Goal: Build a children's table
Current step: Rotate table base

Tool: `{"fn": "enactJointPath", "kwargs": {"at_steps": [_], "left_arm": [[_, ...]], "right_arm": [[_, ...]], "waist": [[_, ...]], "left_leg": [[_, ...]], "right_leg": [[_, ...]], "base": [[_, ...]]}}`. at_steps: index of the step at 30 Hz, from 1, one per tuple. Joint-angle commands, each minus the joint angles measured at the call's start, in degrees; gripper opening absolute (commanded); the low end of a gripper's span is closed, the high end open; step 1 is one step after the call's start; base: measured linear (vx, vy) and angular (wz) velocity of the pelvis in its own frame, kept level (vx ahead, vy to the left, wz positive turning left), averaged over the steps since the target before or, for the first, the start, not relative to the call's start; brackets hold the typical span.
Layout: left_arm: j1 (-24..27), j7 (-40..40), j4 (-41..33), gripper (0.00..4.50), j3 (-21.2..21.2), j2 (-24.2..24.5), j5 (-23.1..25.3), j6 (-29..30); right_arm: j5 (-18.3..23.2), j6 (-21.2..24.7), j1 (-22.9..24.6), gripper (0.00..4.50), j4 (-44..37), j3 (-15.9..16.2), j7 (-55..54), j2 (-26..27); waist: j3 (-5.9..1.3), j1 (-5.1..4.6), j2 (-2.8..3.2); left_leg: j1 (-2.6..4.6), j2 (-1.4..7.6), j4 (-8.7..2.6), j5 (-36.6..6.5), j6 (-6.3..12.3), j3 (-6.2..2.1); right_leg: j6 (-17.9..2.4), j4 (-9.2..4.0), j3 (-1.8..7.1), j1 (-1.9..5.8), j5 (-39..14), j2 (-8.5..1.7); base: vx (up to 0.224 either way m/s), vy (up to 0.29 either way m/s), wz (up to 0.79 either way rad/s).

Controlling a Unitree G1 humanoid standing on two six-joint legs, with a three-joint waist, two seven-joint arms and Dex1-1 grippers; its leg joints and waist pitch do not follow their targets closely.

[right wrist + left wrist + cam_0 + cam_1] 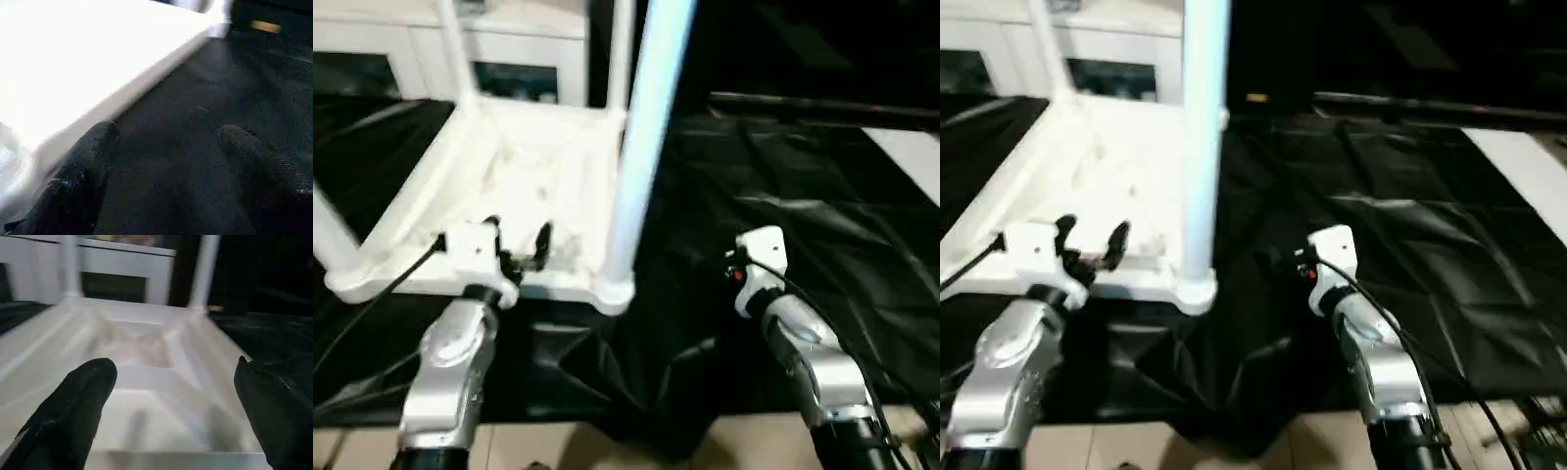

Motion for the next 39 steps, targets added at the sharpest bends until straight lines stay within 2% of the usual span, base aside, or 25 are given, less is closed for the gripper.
{"fn": "enactJointPath", "kwargs": {"at_steps": [1,2,3,4,5,6,7,8,9,10,11,12,13,14,15,16,17,19,22,25,28,35,36,38,39], "left_arm": [[0.16,0.47,-1.12,4.50,-0.12,0.02,0.14,0.78],[0.19,0.49,-1.14,4.50,-0.07,0.00,0.19,0.79],[0.34,0.60,-1.18,4.50,0.02,0.04,0.35,0.80],[0.34,0.60,-1.18,4.50,0.02,0.04,0.35,0.80],[0.42,0.39,-1.20,4.50,0.16,-0.01,0.11,0.63],[0.57,-0.28,-1.18,4.50,0.03,0.26,0.07,0.23],[0.69,-1.00,-1.10,4.50,-0.50,0.87,0.61,-0.08],[0.72,-1.66,-1.01,4.50,-0.82,1.20,0.64,-0.20],[0.70,-3.26,-0.80,4.50,-1.31,1.83,0.26,-0.30],[0.70,-3.42,-0.78,4.50,-1.36,1.88,0.20,-0.31],[0.60,-4.87,-0.48,4.50,-1.65,2.48,-0.37,0.00],[0.26,-7.19,0.37,4.50,-1.98,3.65,-1.12,1.06],[-0.37,-10.18,1.50,4.50,-2.43,5.19,-1.67,1.58],[-1.19,-12.53,2.56,4.50,-2.65,6.54,-2.07,1.90],[-1.97,-14.35,3.36,4.50,-3.02,7.79,-2.09,1.77],[-2.76,-17.02,4.11,4.50,-3.49,9.27,-2.44,1.57],[-3.13,-18.30,4.47,4.50,-3.74,9.98,-2.61,1.45],[-4.64,-23.45,5.91,4.50,-5.16,13.04,-2.63,1.37],[-7.22,-32.55,7.68,4.50,-8.31,17.49,-2.99,3.29],[-9.99,-40.54,8.60,4.50,-11.98,21.01,-2.62,4.84],[-13.24,-44.33,10.54,4.50,-15.54,23.19,0.18,5.82],[-18.97,-40.34,17.44,3.82,-18.90,21.92,6.47,6.24],[-19.46,-40.59,18.42,3.65,-19.68,21.98,7.22,6.23],[-19.79,-40.89,19.03,3.60,-20.18,22.10,7.61,6.29],[-20.42,-41.40,20.43,3.36,-21.31,22.37,8.89,6.05]], "right_arm": [[-0.03,-0.23,-0.15,3.70,-0.69,0.29,0.41,-0.04],[0.22,0.25,-0.08,3.70,-0.75,0.10,0.36,0.10],[0.24,0.38,0.01,3.70,-0.84,-0.06,0.23,0.11],[0.24,0.38,0.01,3.70,-0.84,-0.06,0.23,0.11],[0.23,0.27,0.04,3.70,-0.84,-0.16,0.24,0.03],[0.24,0.18,0.12,3.70,-0.91,-0.30,0.21,-0.10],[0.36,0.09,0.21,3.70,-1.02,-0.49,0.12,-0.20],[0.47,0.04,0.24,3.70,-1.06,-0.66,0.04,-0.21],[0.66,-0.03,0.28,3.70,-1.09,-0.94,-0.04,-0.26],[0.67,-0.04,0.28,3.70,-1.09,-0.97,-0.04,-0.27],[0.77,-0.17,0.30,3.70,-1.11,-1.09,0.01,-0.36],[0.85,-0.42,0.36,3.70,-1.24,-1.11,0.22,-0.51],[0.94,-0.68,0.42,3.70,-1.46,-1.14,0.51,-0.75],[1.00,-0.99,0.36,3.70,-1.55,-1.17,0.89,-1.04],[1.15,-1.19,0.28,3.70,-1.66,-1.20,1.29,-1.37],[1.51,-1.25,0.25,3.70,-1.92,-1.24,2.05,-1.83],[1.72,-1.26,0.23,3.70,-2.05,-1.25,2.43,-2.06],[2.05,-1.47,0.23,3.70,-2.60,-1.17,4.45,-3.33],[3.04,-0.37,-0.04,3.70,-2.76,-1.24,7.99,-5.34],[3.28,-0.53,-0.21,3.70,-3.05,-0.21,12.17,-8.48],[3.47,-0.47,-0.11,3.70,-4.16,0.71,16.59,-11.63],[3.19,-0.01,0.64,3.70,-6.35,2.11,20.17,-14.70],[2.99,-0.15,0.66,3.70,-6.26,2.30,20.22,-14.78],[2.92,-0.24,0.64,3.70,-6.17,2.44,20.33,-14.86],[2.81,-0.29,0.68,3.70,-6.10,2.79,20.56,-14.78]], "waist": [[-1.67,-1.18,0.82],[-1.97,-1.06,1.26],[-2.17,-1.52,1.17],[-2.45,-1.51,1.17],[-2.53,-1.52,0.79],[-3.37,-0.66,0.22],[-4.27,0.53,-0.11],[-4.78,0.99,-0.08],[-5.70,0.60,-0.39],[-7.11,0.57,-0.01],[-7.43,0.05,-0.18],[-7.51,-0.26,-0.18],[-6.56,-0.07,-1.13],[-6.13,0.82,-1.60],[-6.14,1.35,-1.00],[-5.78,1.41,-1.10],[-4.77,1.11,-0.89],[-4.25,0.95,-0.19],[-3.55,0.89,-0.16],[-2.27,1.04,-0.27],[-2.54,1.37,0.24],[-3.09,1.68,-0.20],[-3.49,1.67,-0.29],[-3.92,1.88,-0.19],[-4.34,1.94,-0.18]], "left_leg": [[5.06,4.65,-5.43,-34.47,-1.45,-0.50],[6.15,5.37,-6.37,-37.31,-2.95,-0.62],[7.52,6.57,-8.44,-38.11,-3.38,-0.92],[7.64,6.45,-8.58,-36.09,-2.44,-0.74],[7.03,5.90,-8.38,-33.51,-1.25,0.00],[3.76,4.01,-7.05,-21.79,1.76,2.11],[0.66,2.34,-5.04,-6.99,5.33,3.31],[0.59,2.16,-4.35,0.15,6.67,3.30],[0.85,1.89,-3.16,14.67,9.50,2.36],[3.28,1.60,-1.06,34.15,11.48,1.23],[4.34,1.63,-0.05,44.56,12.33,0.30],[6.27,2.41,1.23,59.44,13.57,-1.37],[3.96,1.36,0.88,53.32,12.08,-0.33],[1.46,0.08,-0.54,36.22,7.60,1.19],[1.57,1.06,-1.52,25.91,4.22,1.39],[1.76,1.33,-1.90,21.34,3.03,1.73],[1.21,2.11,-3.46,11.04,0.30,1.62],[1.79,3.29,-4.66,-2.01,-3.34,1.38],[2.27,3.72,-5.40,-10.31,-4.99,1.89],[3.09,3.93,-6.09,-22.36,-6.57,2.33],[2.69,3.94,-6.24,-20.38,-6.46,2.18],[2.27,3.88,-5.84,-14.42,-4.83,2.60],[1.67,3.90,-5.80,-10.89,-4.49,2.63],[1.76,3.82,-5.58,-8.95,-4.06,2.85],[1.54,3.72,-5.26,-5.94,-3.47,3.03]], "right_leg": [[-8.29,-5.23,2.66,-1.00,-38.13,-2.30],[-9.09,-4.32,3.09,-0.84,-33.46,-1.38],[-11.28,-1.21,4.09,-1.51,-19.09,-0.32],[-11.81,-0.86,4.50,-1.37,-15.89,-0.48],[-12.39,-0.97,5.11,-0.89,-13.52,-0.77],[-13.57,-1.63,6.81,2.23,-6.81,-2.18],[-12.99,-1.32,7.77,4.92,0.26,-3.03],[-12.92,-0.35,7.90,4.68,6.18,-2.85],[-12.68,2.72,7.48,3.74,22.30,-1.22],[-11.36,5.60,7.25,1.62,39.76,0.67],[-9.83,6.71,7.50,0.18,44.61,1.80],[-5.52,6.96,8.76,-2.87,42.75,1.78],[-3.43,5.12,10.08,-2.50,37.27,0.38],[-2.01,4.71,10.50,-0.31,36.97,0.39],[-3.10,4.84,10.73,0.01,38.01,0.11],[-4.00,4.25,10.60,-0.29,36.78,0.45],[-5.92,3.60,10.28,0.02,28.70,0.06],[-8.98,2.59,10.05,-0.39,11.65,-0.34],[-10.71,1.72,10.39,-1.38,-1.64,-0.23],[-9.54,-0.57,10.92,-2.87,-25.83,-0.99],[-8.48,-0.75,11.08,-2.68,-27.10,-1.17],[-9.54,-0.45,11.11,-2.66,-22.21,-1.10],[-10.28,0.16,10.93,-2.24,-17.03,-0.91],[-11.08,0.52,10.87,-2.24,-11.86,-0.78],[-12.17,1.20,10.82,-2.11,-4.81,-0.41]], "base": [[0.082,-0.036,0.52],[0.096,-0.031,0.31],[0.122,-0.018,0.14],[0.122,-0.018,0.14],[0.130,-0.010,0.03],[0.087,-0.009,-0.05],[0.087,-0.009,-0.05],[0.088,-0.018,-0.01],[0.125,-0.033,0.07],[0.125,-0.033,0.07],[0.092,-0.038,0.01],[0.000,0.000,0.00],[0.000,0.000,0.00],[0.000,0.000,0.00],[-0.073,-0.047,0.03],[-0.073,-0.047,0.03],[-0.097,-0.039,0.01],[-0.112,-0.031,-0.07],[-0.133,-0.018,-0.02],[-0.124,-0.003,-0.01],[-0.083,0.005,-0.04],[-0.008,0.000,-0.01],[0.000,0.000,0.00],[0.000,0.000,0.00],[0.000,0.000,0.00]]}}
